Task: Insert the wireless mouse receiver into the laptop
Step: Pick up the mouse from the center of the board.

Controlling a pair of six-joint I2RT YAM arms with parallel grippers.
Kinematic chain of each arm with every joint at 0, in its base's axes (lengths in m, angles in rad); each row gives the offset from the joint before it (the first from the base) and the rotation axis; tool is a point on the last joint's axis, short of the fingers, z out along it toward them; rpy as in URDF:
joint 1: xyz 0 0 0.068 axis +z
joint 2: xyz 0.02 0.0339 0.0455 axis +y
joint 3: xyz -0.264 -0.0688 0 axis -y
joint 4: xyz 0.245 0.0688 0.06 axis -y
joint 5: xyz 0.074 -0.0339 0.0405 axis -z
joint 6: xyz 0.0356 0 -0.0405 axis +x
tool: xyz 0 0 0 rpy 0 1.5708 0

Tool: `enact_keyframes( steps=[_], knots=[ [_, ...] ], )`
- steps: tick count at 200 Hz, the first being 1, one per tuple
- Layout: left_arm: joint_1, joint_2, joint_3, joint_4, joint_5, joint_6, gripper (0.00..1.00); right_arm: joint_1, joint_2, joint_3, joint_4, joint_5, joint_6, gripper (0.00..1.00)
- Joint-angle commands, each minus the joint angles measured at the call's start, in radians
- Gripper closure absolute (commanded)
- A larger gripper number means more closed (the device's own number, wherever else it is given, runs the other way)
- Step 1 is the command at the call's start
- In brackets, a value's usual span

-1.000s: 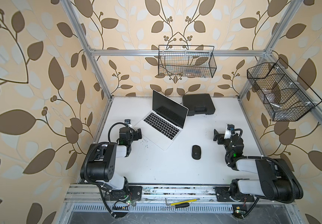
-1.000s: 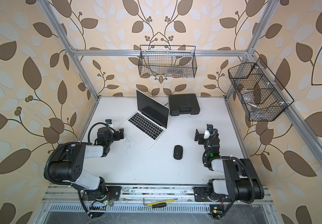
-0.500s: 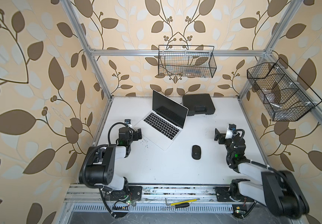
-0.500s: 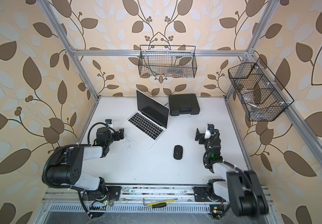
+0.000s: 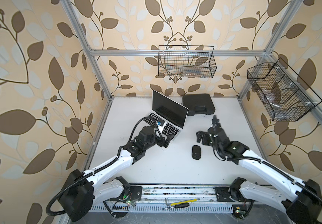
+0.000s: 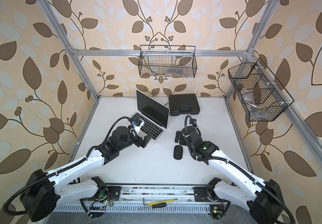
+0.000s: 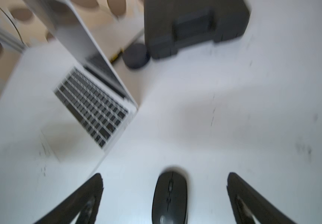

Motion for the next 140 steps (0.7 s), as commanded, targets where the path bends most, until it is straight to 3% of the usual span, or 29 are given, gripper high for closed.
enact_keyframes(
  steps=[1,33,58,100,111,124,140],
  knots=[
    [-0.045,-0.043,-0.049,-0.072,0.004,-0.043,0.01,0.078,0.081,0.005,-0.182,0.019,0.225,0.0],
    [-0.071,-0.114,-0.11,-0.081,0.003,-0.117,0.01,0.097,0.204,-0.06,-0.035,-0.093,0.209,0.0],
    [-0.08,-0.141,-0.108,-0.119,-0.01,-0.135,0.01,0.101,0.313,-0.034,-0.021,-0.063,0.165,0.03],
    [-0.095,-0.175,-0.043,-0.26,-0.017,-0.131,0.01,0.08,0.424,-0.035,0.05,-0.093,0.105,0.28],
    [-0.096,-0.183,-0.016,-0.308,-0.015,-0.114,0.01,0.079,0.437,-0.036,0.051,-0.1,0.096,0.39],
    [-0.097,-0.178,0.032,-0.39,0.001,-0.049,0.01,0.079,0.419,-0.019,0.029,-0.105,0.069,0.49],
    [-0.098,-0.158,0.072,-0.49,0.027,0.123,0.01,0.057,0.359,0.008,0.005,-0.169,-0.024,0.53]
  ],
)
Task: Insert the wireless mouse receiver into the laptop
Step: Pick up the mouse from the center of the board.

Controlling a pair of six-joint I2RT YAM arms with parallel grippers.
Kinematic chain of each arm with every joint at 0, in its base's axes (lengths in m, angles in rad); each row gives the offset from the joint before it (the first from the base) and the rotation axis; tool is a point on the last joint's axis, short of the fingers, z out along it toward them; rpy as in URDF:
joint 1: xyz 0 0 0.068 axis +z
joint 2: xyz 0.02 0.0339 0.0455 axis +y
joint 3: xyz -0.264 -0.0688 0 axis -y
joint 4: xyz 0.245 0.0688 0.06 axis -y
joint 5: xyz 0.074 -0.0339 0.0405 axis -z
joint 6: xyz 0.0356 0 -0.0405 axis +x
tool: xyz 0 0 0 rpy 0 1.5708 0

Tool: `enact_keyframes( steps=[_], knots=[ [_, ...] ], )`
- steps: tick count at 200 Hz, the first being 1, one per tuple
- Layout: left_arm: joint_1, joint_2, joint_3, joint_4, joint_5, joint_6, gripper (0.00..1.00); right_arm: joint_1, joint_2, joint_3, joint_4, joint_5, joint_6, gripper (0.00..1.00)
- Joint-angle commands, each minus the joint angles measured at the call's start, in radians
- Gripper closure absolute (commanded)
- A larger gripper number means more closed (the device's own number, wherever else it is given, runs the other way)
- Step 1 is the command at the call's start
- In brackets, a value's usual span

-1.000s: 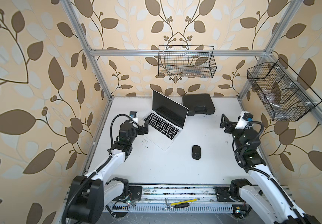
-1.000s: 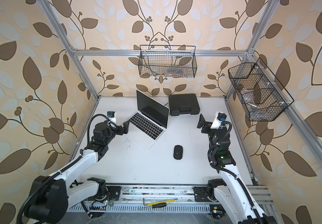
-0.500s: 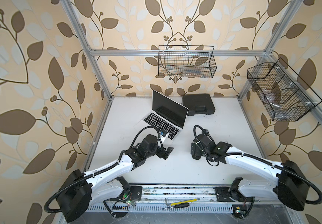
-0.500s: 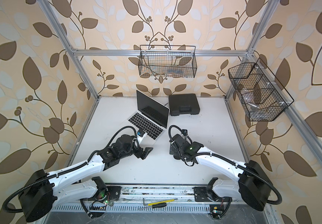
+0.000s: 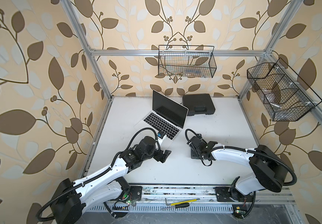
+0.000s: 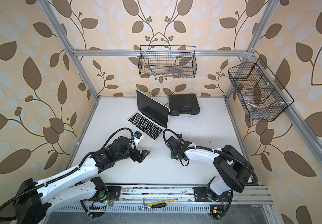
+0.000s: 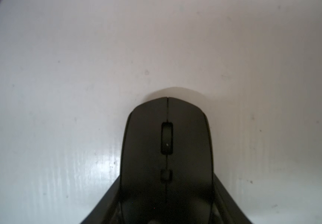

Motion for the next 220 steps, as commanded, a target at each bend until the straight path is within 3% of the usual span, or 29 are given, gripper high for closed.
enact_keyframes(
  steps=[1,19,35,53,73,102,134,174,220],
  knots=[
    [-0.009,0.0,0.088,-0.162,0.035,0.209,0.01,-0.023,-0.05,0.038,-0.042,-0.089,-0.104,0.53],
    [-0.017,0.012,0.075,-0.199,0.05,0.501,0.01,-0.114,-0.127,0.049,-0.03,-0.332,-0.281,0.54],
    [-0.062,-0.021,0.01,-0.081,0.025,0.72,0.01,-0.201,-0.172,0.077,-0.075,-0.598,-0.436,0.53],
    [-0.069,-0.026,-0.037,0.082,0.082,0.877,0.01,-0.238,-0.183,0.16,-0.21,-0.777,-0.587,0.53],
    [-0.088,0.059,0.004,0.137,0.101,0.977,0.01,-0.234,-0.144,0.268,-0.372,-0.903,-0.73,0.53],
    [-0.13,0.147,0.038,0.234,0.134,0.997,0.01,-0.195,-0.073,0.366,-0.519,-0.977,-0.87,0.54],
    [-0.156,0.219,0.056,0.293,0.179,0.969,0.02,-0.138,-0.019,0.385,-0.527,-1.041,-0.909,0.55],
    [-0.166,0.257,0.07,0.293,0.277,0.891,0.39,-0.145,-0.024,0.384,-0.524,-1.059,-0.907,0.57],
    [-0.169,0.262,0.072,0.314,0.336,0.802,0.72,-0.182,-0.026,0.382,-0.505,-1.078,-0.88,0.57]
  ],
)
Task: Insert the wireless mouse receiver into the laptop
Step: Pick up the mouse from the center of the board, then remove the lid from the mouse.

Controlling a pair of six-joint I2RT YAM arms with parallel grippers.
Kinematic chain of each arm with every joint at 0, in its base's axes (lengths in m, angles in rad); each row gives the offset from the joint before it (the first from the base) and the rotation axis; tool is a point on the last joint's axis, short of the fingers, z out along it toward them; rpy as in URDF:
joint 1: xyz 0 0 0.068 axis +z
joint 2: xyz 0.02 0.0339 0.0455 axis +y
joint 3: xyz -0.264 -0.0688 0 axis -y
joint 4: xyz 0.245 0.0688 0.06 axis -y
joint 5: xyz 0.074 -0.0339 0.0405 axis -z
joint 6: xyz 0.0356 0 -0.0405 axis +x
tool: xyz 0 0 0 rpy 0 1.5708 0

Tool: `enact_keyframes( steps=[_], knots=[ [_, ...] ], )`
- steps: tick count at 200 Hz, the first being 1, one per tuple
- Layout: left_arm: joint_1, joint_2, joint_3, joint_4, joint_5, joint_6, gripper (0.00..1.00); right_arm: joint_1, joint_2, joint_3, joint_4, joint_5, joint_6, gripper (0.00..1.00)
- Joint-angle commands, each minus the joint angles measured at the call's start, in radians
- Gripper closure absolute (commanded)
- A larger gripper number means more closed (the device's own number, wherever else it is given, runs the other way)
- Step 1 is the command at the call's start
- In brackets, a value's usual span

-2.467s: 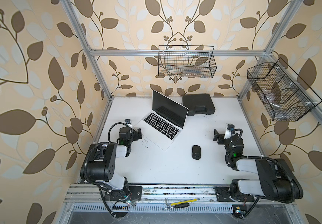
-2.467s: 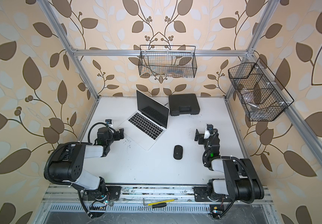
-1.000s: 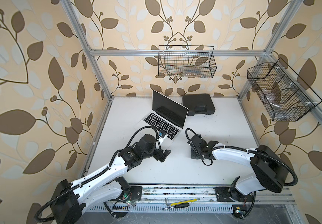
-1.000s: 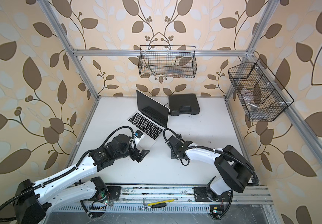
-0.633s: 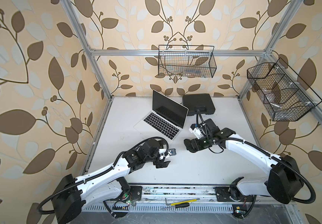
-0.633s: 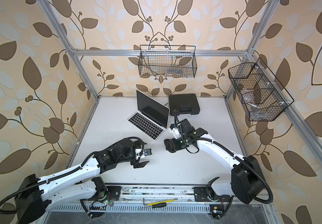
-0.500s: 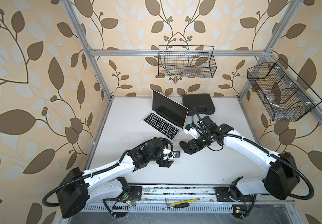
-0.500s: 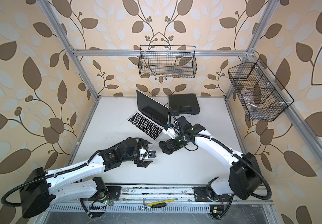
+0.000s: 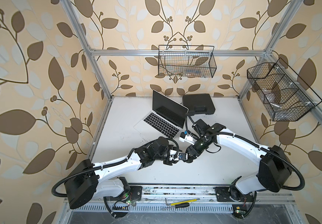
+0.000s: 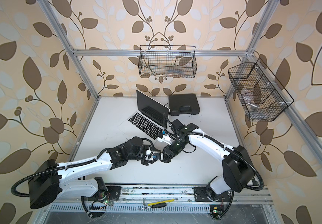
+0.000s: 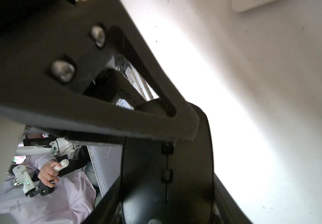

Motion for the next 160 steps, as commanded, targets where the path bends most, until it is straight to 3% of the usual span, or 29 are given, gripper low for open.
enact_keyframes(
  steps=[1,23,42,52,67,80,99,119,138,160],
  knots=[
    [-0.011,0.003,0.033,0.047,0.092,-0.094,0.72,-0.014,-0.014,0.018,-0.003,-0.044,-0.022,0.57],
    [-0.01,0.008,0.065,-0.036,0.118,-0.19,0.86,-0.038,-0.035,-0.011,0.069,-0.057,0.034,0.53],
    [-0.004,0.03,0.102,-0.139,0.13,-0.295,0.92,-0.071,-0.085,-0.081,0.195,-0.069,0.117,0.38],
    [0.023,0.045,0.115,-0.183,0.171,-0.384,0.94,-0.09,-0.121,-0.113,0.252,-0.032,0.161,0.19],
    [0.106,0.073,0.131,-0.248,0.276,-0.554,0.94,-0.105,-0.191,-0.157,0.329,0.068,0.202,0.04],
    [0.179,0.113,0.15,-0.324,0.366,-0.676,0.94,-0.111,-0.29,-0.221,0.431,0.116,0.227,0.01],
    [0.239,0.185,0.197,-0.452,0.451,-0.752,0.96,-0.111,-0.418,-0.333,0.591,0.164,0.24,0.01],
    [0.295,0.295,0.257,-0.546,0.521,-0.835,0.96,-0.021,-0.519,-0.455,0.73,0.29,0.173,0.02],
    [0.34,0.373,0.291,-0.587,0.591,-0.884,1.0,0.071,-0.521,-0.507,0.774,0.416,0.146,0.03],
    [0.353,0.371,0.266,-0.547,0.584,-0.912,1.0,0.079,-0.441,-0.559,0.872,0.351,0.213,0.06]
  ],
)
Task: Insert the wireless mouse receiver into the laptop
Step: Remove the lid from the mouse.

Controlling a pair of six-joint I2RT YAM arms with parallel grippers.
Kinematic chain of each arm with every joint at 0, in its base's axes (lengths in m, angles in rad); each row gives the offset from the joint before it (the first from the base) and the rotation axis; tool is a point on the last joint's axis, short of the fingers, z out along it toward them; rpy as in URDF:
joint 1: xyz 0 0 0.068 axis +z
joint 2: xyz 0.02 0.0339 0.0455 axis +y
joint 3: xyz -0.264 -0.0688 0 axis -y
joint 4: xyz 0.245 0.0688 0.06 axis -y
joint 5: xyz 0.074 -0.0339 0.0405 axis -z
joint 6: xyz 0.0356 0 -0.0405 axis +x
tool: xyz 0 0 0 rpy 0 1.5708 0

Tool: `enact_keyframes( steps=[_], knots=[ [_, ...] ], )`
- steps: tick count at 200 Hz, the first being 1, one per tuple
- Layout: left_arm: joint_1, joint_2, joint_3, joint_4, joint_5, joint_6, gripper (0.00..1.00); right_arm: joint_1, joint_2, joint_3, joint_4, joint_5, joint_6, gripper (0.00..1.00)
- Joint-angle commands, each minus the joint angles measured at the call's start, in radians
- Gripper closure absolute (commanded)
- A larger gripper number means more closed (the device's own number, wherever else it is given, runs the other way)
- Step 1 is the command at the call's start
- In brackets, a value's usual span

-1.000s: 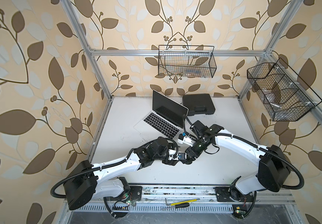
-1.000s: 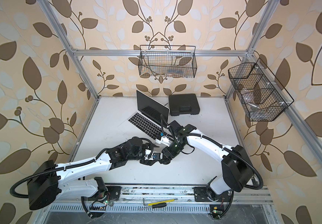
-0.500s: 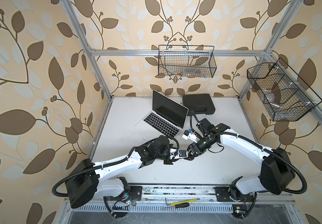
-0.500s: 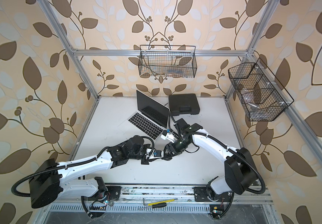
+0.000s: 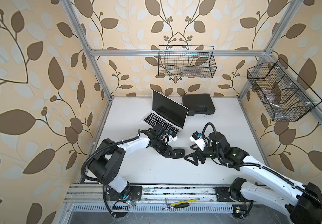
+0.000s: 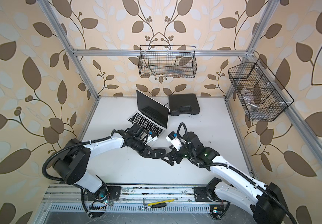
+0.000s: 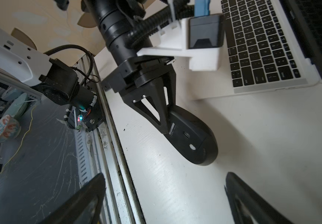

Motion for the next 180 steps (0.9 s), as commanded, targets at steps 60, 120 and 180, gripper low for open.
enact_keyframes(
  steps=[60,120,180],
  knots=[
    [0.02,-0.022,0.014,-0.041,0.108,-0.08,1.0,0.049,0.27,-0.101,0.392,-0.025,0.153,0.12],
    [0.02,-0.034,0.014,-0.036,0.137,-0.07,1.0,0.011,0.376,-0.098,0.459,-0.102,0.194,0.36],
    [0.019,-0.052,0.008,-0.037,0.161,-0.062,1.0,-0.014,0.421,-0.108,0.471,-0.127,0.17,0.58]
  ],
)
